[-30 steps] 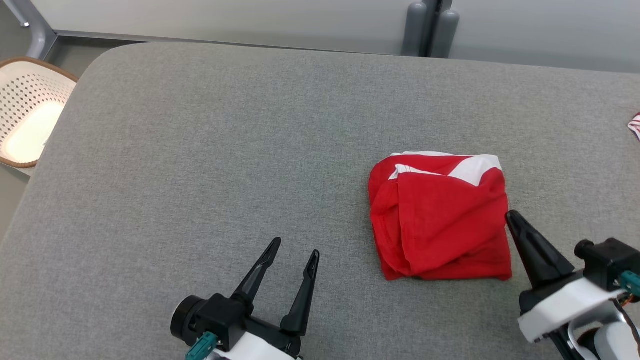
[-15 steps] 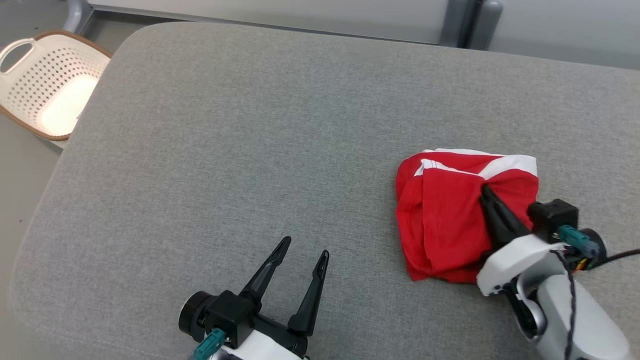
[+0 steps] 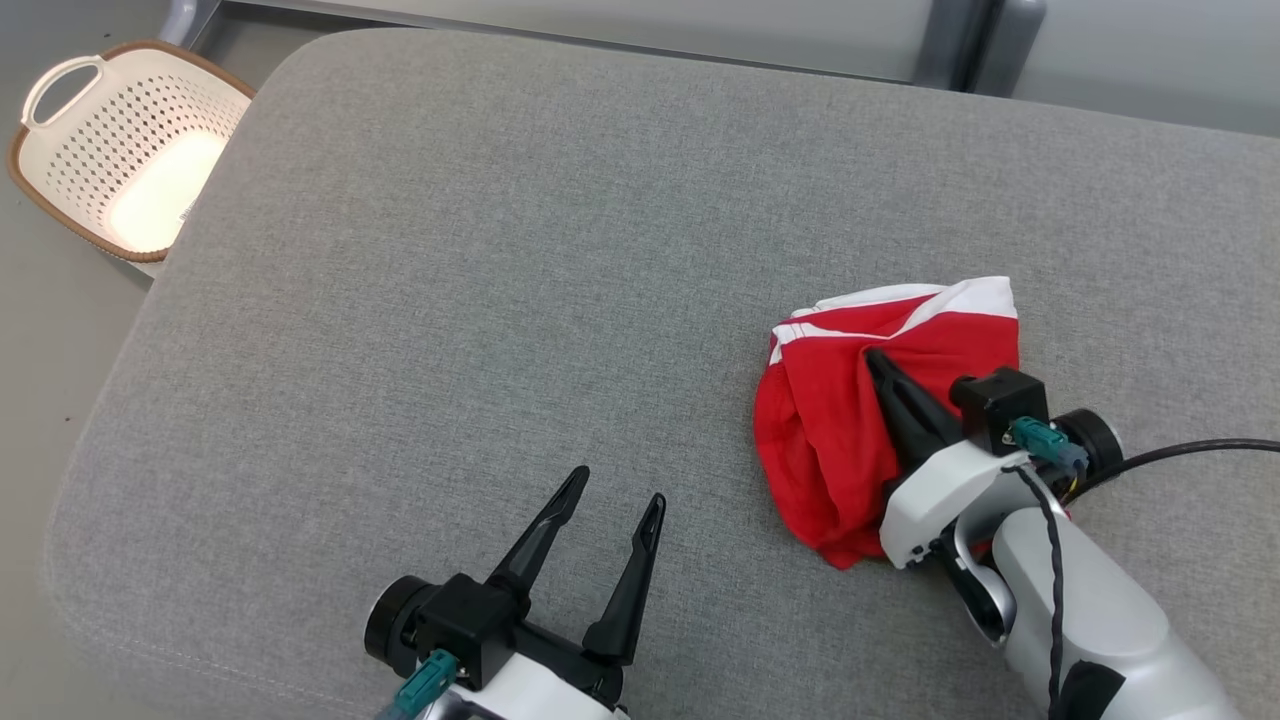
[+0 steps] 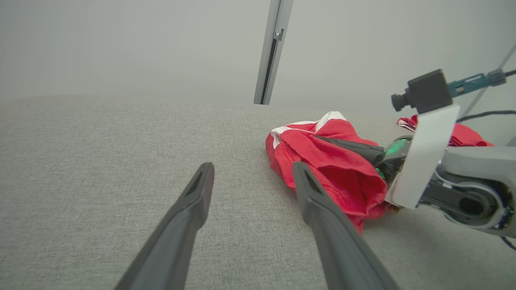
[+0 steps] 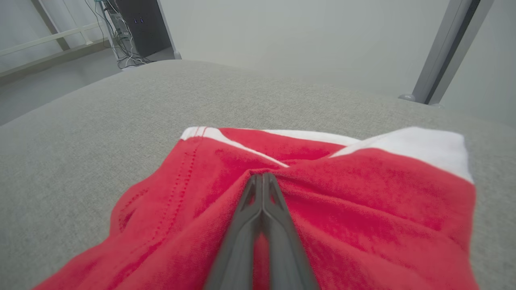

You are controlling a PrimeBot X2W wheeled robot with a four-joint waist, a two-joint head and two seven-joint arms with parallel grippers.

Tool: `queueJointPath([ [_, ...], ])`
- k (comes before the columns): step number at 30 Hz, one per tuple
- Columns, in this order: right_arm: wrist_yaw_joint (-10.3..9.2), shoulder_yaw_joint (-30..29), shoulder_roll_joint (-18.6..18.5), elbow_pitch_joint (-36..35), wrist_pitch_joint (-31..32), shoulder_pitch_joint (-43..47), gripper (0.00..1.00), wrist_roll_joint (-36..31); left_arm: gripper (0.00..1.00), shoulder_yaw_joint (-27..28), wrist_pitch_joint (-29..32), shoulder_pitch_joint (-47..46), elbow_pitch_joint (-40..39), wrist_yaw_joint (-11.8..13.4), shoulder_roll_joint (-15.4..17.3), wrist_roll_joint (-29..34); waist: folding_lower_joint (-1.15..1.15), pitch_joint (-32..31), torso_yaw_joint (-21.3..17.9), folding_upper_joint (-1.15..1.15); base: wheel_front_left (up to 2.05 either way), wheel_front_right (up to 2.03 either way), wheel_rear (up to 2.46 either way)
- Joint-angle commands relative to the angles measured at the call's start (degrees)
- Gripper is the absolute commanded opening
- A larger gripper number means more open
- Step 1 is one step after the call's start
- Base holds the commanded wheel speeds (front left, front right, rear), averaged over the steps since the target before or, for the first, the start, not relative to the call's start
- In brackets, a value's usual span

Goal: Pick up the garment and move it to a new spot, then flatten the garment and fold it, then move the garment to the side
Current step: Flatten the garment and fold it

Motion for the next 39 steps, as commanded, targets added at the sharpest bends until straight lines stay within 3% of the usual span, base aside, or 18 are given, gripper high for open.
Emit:
queueJointPath([
  [1,-0.02,-0.62,-0.39,-0.82,-0.83,-0.45,0.00,-1.64,1.00,0.35,-0.25,-0.19,-0.23,0.44,0.16,-0.15,0.00,-0.23,-0.10,0.00,0.00,0.00,0.00],
  [6,-0.02,-0.89,0.64,-3.97,-1.41,1.58,0.00,-3.49,1.00,0.36,-0.25,0.52,-0.26,0.57,0.16,-0.18,0.00,-0.77,-0.42,0.00,0.00,0.00,0.00],
  [12,-0.02,3.49,1.79,-1.12,2.66,1.74,0.00,-3.26,1.00,-0.37,-0.25,-0.32,-0.24,0.30,0.17,-0.47,0.00,-0.78,0.15,0.00,0.00,0.00,0.00],
  [20,-0.02,13.60,3.52,-1.17,2.55,2.81,0.00,2.42,1.00,0.37,-0.25,0.64,-0.18,0.73,0.15,-0.59,0.00,-1.53,0.57,0.00,0.00,0.00,0.00],
  [26,-0.03,22.30,3.31,-7.39,-1.06,4.20,0.00,7.75,1.00,1.44,-0.25,1.49,-1.01,1.03,0.17,-0.21,0.00,-3.47,-1.60,0.00,0.00,0.00,0.00],
  [27,-0.03,22.48,2.74,-9.04,-1.40,4.62,0.27,8.63,1.00,1.99,-0.25,1.72,-1.39,1.23,0.17,-0.13,0.00,-3.90,-2.13,0.00,0.00,0.00,0.00],
  [28,-0.03,22.69,2.09,-10.94,-1.62,5.13,0.91,9.10,1.00,2.66,-0.25,1.90,-1.91,1.61,0.17,0.01,0.00,-4.36,-2.69,0.00,0.00,0.00,0.00],
  [29,-0.03,21.88,1.61,-14.17,-1.68,5.47,1.00,9.25,1.00,3.53,-0.25,2.12,-2.49,2.07,0.18,0.22,0.00,-4.78,-3.32,0.00,0.00,0.00,0.00],
  [35,-0.03,6.92,-2.03,-29.78,-1.56,14.60,1.00,4.66,1.00,9.60,-0.25,4.19,-8.33,5.75,0.17,1.72,0.00,-7.21,-6.52,0.00,0.00,0.00,0.00],
  [39,-0.02,-2.69,-2.01,-33.14,-1.55,21.30,1.00,2.00,1.00,13.23,-0.24,6.50,-12.19,7.67,0.17,2.56,0.00,-9.17,-8.93,0.00,0.00,0.00,0.00],
])
